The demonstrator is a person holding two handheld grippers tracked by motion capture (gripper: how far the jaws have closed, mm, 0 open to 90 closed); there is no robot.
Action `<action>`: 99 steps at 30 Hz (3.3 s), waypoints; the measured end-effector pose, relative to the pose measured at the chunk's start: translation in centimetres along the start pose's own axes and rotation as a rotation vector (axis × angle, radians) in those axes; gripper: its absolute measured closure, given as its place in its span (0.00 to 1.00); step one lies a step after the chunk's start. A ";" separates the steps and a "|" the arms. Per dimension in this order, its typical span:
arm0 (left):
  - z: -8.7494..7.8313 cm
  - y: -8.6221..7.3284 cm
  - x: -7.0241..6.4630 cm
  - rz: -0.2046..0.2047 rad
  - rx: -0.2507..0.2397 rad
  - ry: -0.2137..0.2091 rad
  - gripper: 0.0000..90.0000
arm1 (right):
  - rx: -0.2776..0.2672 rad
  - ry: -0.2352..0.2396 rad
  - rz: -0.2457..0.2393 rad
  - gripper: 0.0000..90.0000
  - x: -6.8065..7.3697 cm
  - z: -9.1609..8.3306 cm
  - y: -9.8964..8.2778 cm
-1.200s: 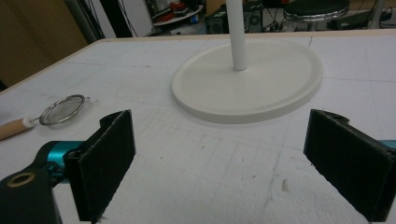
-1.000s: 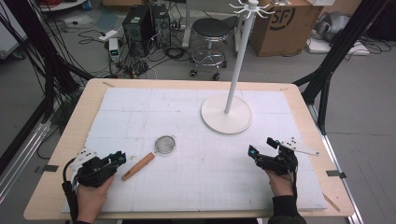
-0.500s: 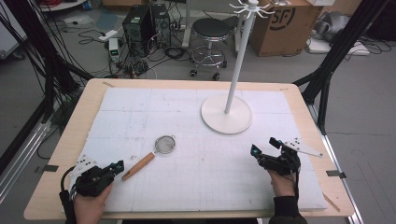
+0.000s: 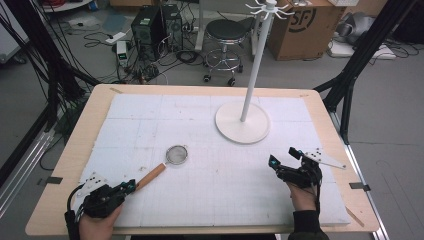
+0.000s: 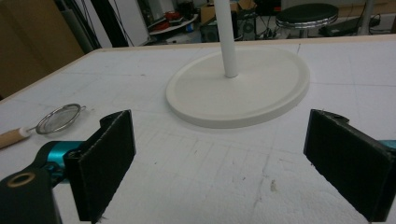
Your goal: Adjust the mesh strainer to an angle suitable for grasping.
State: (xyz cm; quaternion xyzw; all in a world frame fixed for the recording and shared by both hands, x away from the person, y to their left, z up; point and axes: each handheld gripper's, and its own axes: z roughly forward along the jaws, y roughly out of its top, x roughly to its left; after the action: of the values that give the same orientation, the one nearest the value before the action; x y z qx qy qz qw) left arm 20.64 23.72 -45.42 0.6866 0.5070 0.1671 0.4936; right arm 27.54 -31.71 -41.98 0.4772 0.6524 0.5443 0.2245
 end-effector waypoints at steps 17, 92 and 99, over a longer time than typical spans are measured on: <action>1.8 0.4 -0.2 0.021 0.045 -0.008 1.00 | 0.006 -0.006 -0.009 0.09 0.1 0.2 0.0; 14.2 6.2 -3.2 0.024 0.105 -0.127 1.00 | 0.010 0.005 -0.002 0.09 -0.1 0.6 0.0; 14.3 6.2 -3.2 0.025 0.102 -0.126 1.00 | 0.021 0.009 -0.013 0.09 0.0 0.9 -0.1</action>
State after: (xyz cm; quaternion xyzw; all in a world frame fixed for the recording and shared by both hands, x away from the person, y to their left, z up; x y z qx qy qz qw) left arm 32.95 13.74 -45.84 0.7264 0.4740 0.1035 0.4868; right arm 28.21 -31.26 -42.37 0.4728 0.6622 0.5382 0.2199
